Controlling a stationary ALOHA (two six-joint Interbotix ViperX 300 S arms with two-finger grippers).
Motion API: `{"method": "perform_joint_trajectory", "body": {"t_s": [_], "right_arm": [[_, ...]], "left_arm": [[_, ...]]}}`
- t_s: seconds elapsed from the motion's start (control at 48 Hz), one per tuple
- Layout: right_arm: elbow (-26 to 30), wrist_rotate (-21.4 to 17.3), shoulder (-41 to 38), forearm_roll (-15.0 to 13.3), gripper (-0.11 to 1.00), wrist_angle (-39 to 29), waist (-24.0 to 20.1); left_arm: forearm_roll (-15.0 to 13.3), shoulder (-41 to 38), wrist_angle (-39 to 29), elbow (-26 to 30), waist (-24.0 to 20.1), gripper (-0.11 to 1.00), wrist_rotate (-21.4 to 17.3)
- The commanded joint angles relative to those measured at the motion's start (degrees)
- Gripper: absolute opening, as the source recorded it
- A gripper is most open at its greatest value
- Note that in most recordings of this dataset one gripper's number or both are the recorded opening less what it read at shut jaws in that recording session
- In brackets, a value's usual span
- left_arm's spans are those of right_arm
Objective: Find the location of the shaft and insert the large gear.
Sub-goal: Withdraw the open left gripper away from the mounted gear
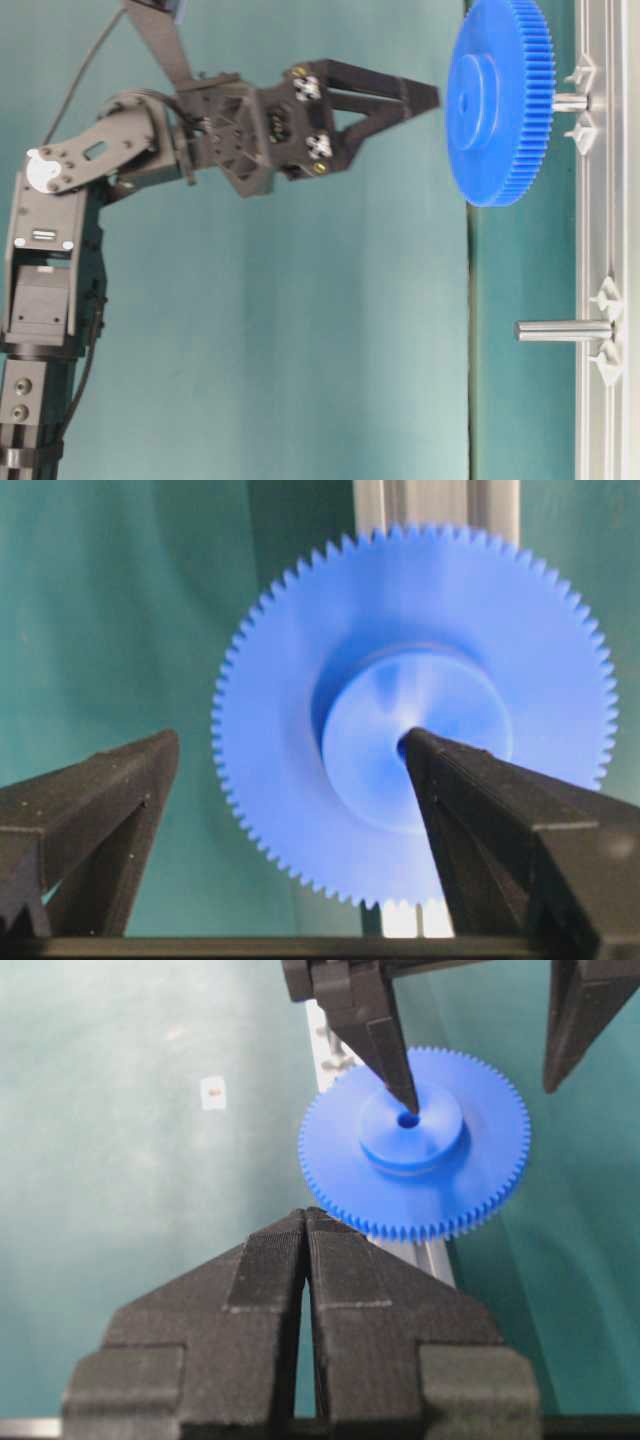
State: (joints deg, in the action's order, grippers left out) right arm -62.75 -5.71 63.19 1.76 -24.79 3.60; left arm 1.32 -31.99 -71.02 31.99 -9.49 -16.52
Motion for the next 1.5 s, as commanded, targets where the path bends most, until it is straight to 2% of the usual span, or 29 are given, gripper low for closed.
{"method": "perform_joint_trajectory", "body": {"t_s": [0.0, 0.333, 0.625, 0.792, 1.084, 1.48], "right_arm": [[0.4, -0.6, -0.4, 0.1, 0.07, 0.4, 0.1], [0.5, -0.6, -0.4, 0.1, 0.07, 0.4, 0.1], [0.4, -0.6, -0.4, 0.1, 0.07, 0.4, 0.0], [0.4, -0.6, -0.4, 0.1, 0.07, 0.4, 0.0], [0.2, -0.6, -0.4, 0.1, 0.07, 0.5, 0.0], [0.4, -0.6, -0.3, 0.2, 0.07, 0.4, 0.0]], "left_arm": [[0.2, 0.5, 0.2, 1.8, -0.7, 0.92, 0.2], [0.3, -1.0, 0.2, 1.5, -0.7, 0.92, 0.2], [0.3, -0.3, -0.8, 1.8, -2.5, 0.92, 0.3], [0.3, -0.4, -2.0, 1.7, -0.9, 0.92, 0.7], [0.3, -0.3, -2.5, 2.2, 4.7, 0.92, 1.1], [0.3, 1.3, -4.1, 3.6, 4.0, 0.92, 2.3]]}}
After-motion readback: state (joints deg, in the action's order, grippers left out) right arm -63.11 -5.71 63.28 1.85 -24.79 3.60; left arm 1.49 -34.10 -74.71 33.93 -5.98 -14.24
